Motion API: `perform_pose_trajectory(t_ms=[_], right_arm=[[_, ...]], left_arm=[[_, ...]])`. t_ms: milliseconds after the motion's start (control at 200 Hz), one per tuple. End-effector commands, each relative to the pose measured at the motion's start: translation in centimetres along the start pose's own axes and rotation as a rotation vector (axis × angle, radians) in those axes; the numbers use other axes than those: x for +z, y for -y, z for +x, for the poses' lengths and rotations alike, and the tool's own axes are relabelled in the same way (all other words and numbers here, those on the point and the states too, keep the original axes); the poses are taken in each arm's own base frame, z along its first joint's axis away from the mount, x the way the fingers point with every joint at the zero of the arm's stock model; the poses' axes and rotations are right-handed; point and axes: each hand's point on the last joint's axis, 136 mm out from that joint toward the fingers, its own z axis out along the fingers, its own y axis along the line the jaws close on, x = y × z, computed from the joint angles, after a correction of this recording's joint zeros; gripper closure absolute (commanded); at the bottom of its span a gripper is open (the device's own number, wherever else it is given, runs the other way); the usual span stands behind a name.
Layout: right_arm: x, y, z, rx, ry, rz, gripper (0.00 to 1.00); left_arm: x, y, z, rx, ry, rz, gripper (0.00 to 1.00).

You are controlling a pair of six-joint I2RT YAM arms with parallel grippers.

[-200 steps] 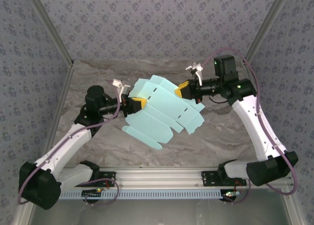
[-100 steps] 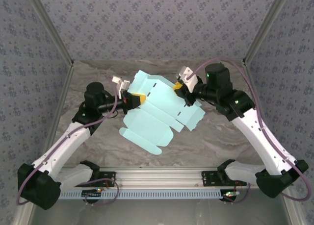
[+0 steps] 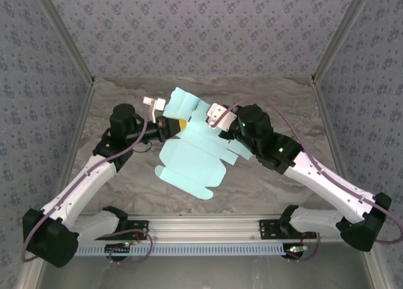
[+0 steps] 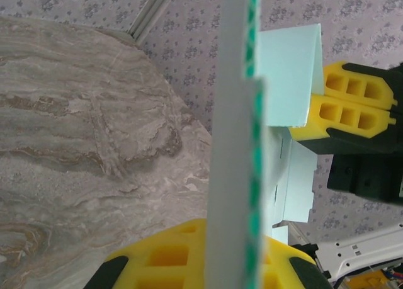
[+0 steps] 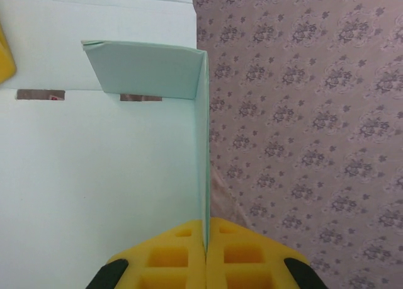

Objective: Fold the paper box

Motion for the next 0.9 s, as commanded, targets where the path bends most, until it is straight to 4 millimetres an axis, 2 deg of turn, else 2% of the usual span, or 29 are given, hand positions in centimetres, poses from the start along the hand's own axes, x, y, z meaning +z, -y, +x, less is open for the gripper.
perform_pose_trajectory(t_ms=[0,450,590,765,775,795,899], right_arm=[[1.2,-1.4,1.8,-0.074,-0.09,0.022,1.0],[1.5,-2.1,2.7,-0.037,-0.109,-0.022,1.0],[0.7,-2.4,2.8,0.063,-0.083,-0.116,1.0],[0.2,-3.2,3.5,0.2,-0.072,-0.26,1.0],[-0.1,-2.3,2.6,0.217,-0.049,-0.254,1.0],[-0.2,-2.1,2.5,0.231,-0.044,-0.26,1.0],[-0.8,-2.0,3.0,0.313,-0.054,-0.345,1.0]], left_arm=[[-0.8,3.0,-4.7,0.05,0.145,0.043,1.0],[0.0,0.3,-3.6,0.013,0.119,-0.032,1.0],[0.1,-0.9,-2.5,0.009,0.104,-0.068,1.0],[0.0,-1.2,-1.9,0.008,0.097,-0.069,1.0],[0.0,-1.2,-1.9,0.009,0.097,-0.071,1.0],[0.0,-1.3,-1.8,0.013,0.096,-0.076,1.0],[-0.2,-2.0,-1.5,0.025,0.091,-0.111,0.98]])
